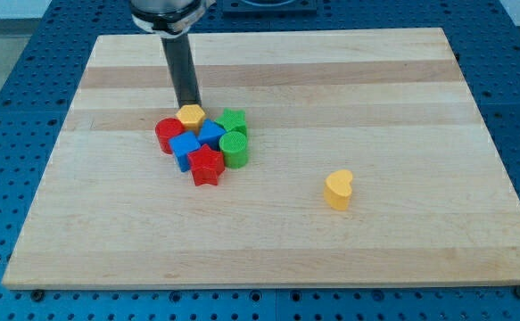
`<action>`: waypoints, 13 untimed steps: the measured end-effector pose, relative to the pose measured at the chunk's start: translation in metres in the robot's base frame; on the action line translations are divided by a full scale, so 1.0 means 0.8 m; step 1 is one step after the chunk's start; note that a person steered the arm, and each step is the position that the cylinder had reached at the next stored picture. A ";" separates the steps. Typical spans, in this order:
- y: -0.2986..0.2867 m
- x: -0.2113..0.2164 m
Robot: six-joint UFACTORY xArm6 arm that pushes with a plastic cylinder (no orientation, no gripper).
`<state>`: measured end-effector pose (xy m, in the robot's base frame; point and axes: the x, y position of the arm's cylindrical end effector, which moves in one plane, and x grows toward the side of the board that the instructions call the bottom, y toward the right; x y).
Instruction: Slide yellow heart slightly towards up
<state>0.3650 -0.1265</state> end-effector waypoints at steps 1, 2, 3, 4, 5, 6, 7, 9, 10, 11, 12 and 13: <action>0.001 -0.003; 0.047 -0.015; 0.148 -0.015; 0.261 -0.015; 0.356 0.027; 0.399 0.131; 0.382 0.207; 0.286 0.214; 0.220 0.171; 0.218 0.201; 0.195 0.218; 0.169 0.172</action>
<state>0.5028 0.0091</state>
